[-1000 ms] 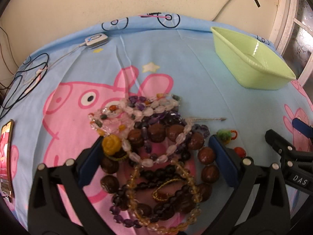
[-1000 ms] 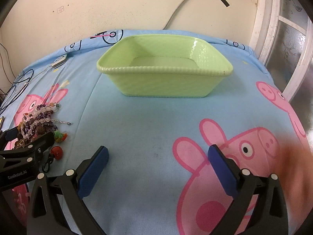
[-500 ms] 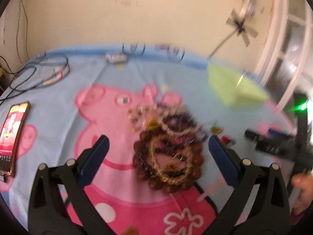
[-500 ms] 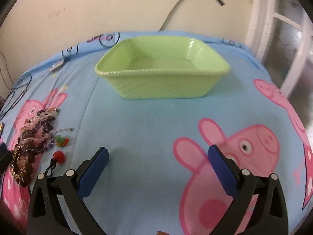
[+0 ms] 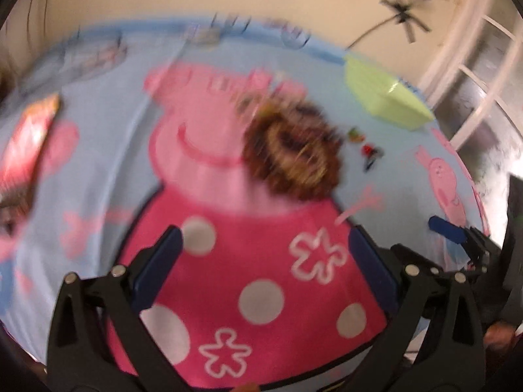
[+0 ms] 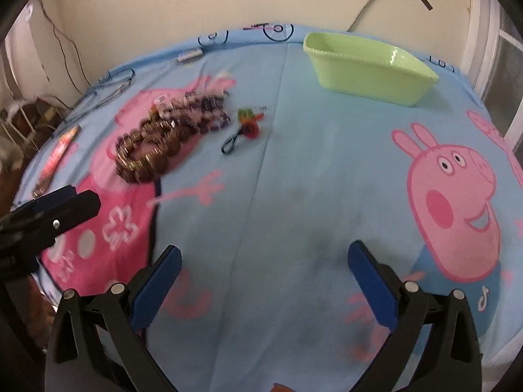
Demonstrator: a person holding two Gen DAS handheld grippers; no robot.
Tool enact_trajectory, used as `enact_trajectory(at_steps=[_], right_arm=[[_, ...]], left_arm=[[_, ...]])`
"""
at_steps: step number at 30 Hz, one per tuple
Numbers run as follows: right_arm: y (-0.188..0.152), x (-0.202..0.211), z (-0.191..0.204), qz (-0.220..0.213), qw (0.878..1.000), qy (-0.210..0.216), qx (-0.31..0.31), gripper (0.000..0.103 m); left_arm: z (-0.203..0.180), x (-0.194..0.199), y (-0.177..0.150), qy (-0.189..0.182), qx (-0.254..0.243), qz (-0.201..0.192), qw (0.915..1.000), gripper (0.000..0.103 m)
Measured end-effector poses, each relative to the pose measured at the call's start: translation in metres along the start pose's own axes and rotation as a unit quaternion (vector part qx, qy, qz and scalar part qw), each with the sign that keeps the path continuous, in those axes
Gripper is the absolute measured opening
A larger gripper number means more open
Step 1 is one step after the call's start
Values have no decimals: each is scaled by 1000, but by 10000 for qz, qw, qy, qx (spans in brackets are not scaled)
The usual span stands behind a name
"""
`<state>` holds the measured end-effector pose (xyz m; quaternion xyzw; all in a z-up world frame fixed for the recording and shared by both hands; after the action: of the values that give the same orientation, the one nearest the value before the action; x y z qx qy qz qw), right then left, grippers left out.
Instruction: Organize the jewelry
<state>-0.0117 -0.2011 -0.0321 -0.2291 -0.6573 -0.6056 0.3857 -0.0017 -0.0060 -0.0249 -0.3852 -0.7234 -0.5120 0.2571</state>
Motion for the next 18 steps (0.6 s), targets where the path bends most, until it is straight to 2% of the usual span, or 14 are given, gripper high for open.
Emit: enact_trajectory(at_steps=[2, 5, 11, 18], right_arm=[[-5, 3, 7, -186, 9995, -196, 188, 80], [-12, 8, 5, -409, 9989, -213, 128, 80], [-15, 4, 0, -591, 9980, -222, 87, 80], [-18, 2, 0, -712, 9972, -218, 102, 80]], left_arm=[[2, 1, 2, 86, 138, 96, 9998, 97], [0, 0, 2, 172, 285, 166, 9993, 97], [-8, -6, -1, 633, 60, 233, 9977, 97], [-8, -9, -2, 875, -55, 281, 9957, 97]])
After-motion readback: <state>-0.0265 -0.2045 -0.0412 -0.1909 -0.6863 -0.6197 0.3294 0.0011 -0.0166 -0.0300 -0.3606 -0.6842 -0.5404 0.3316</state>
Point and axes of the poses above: each gripper's, at about its wrist camera, not at the fingertips, and x roughly against the way its jaws point, z to its left, y to its top, the point moved 3 cm from there along -x, roughly the way its jaws point, and after that the axes turned 7 degrees about x, right-handed, at the moved point
